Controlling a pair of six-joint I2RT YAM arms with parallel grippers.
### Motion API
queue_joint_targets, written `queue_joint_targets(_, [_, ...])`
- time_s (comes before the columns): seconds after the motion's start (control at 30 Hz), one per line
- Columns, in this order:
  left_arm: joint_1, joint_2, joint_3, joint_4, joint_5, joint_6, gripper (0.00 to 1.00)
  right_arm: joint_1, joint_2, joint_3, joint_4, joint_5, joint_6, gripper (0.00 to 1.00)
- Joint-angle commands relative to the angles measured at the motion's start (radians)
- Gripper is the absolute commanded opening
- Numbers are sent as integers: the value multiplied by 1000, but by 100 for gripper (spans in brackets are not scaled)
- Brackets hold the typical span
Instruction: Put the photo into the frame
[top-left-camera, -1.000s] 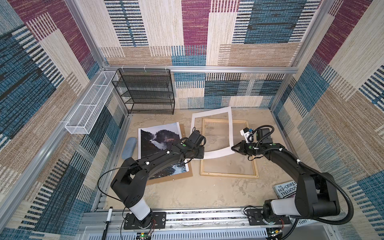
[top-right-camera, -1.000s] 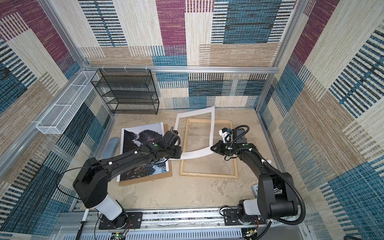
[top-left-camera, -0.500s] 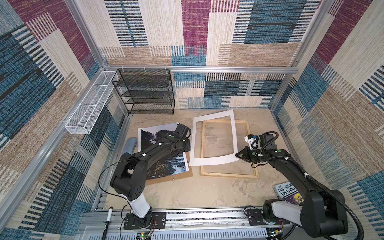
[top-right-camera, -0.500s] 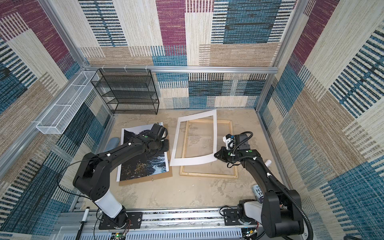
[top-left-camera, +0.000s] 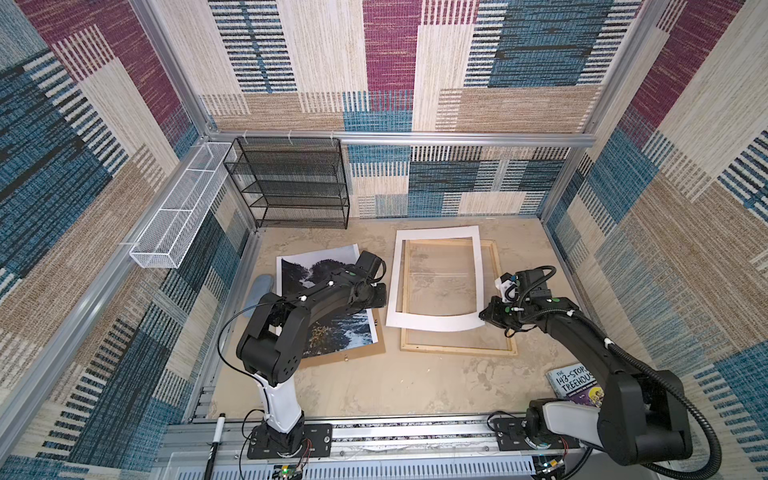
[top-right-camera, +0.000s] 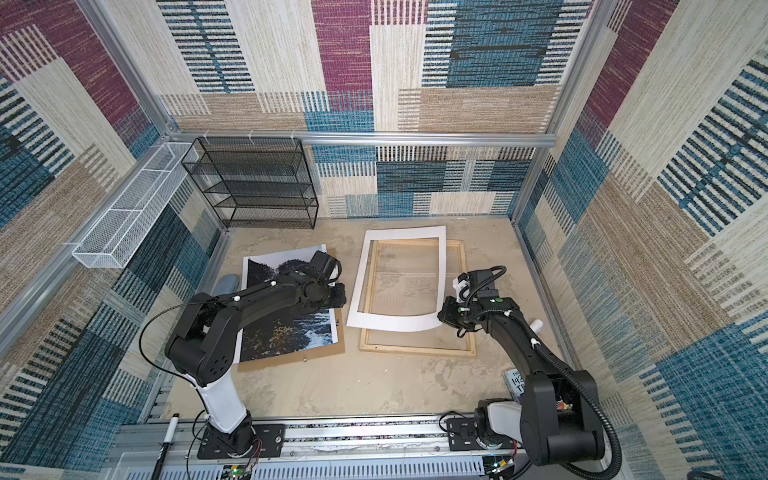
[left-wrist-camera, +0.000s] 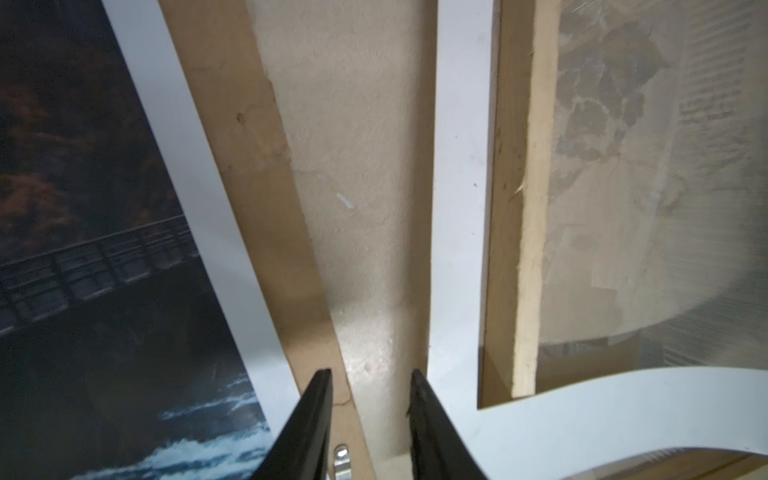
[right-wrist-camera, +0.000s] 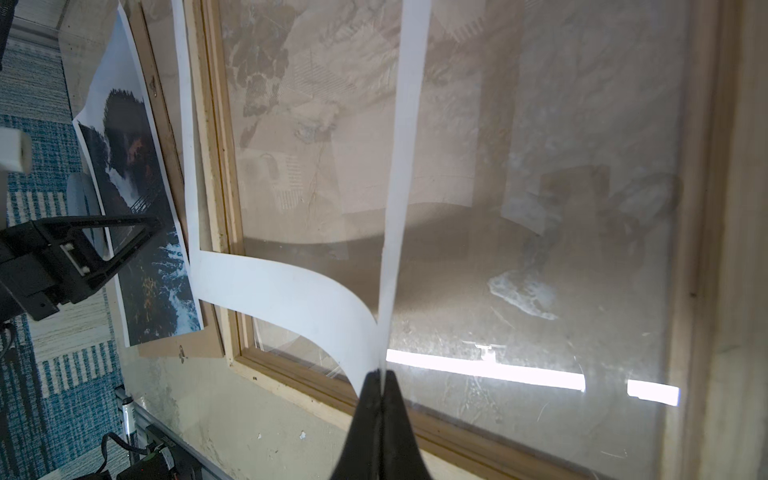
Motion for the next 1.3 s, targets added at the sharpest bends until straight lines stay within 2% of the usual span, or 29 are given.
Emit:
queue_joint_targets(0.0, [0, 10, 2, 46, 57, 20, 35, 0, -6, -5, 7, 20, 9, 0])
queue_joint_targets(0.23, [-6, 19, -26, 122, 142, -10, 35, 0, -10, -13, 9, 3, 8, 0])
queue_joint_targets(0.53, [-22, 41, -60, 175, 180, -42, 35, 0, -13, -15, 10, 2, 9, 0])
queue_joint_targets(0.77, [-34, 8, -98, 209, 194, -60, 30, 0, -9, -13, 8, 8, 10, 2])
queue_joint_targets(0.97, [-41, -14, -122, 214, 194, -66, 17, 0, -18, -13, 7, 13, 12, 7])
queue_joint_targets(1.27, [-41, -47, -143, 215, 208, -66, 12, 0, -23, -12, 3, 10, 13, 17])
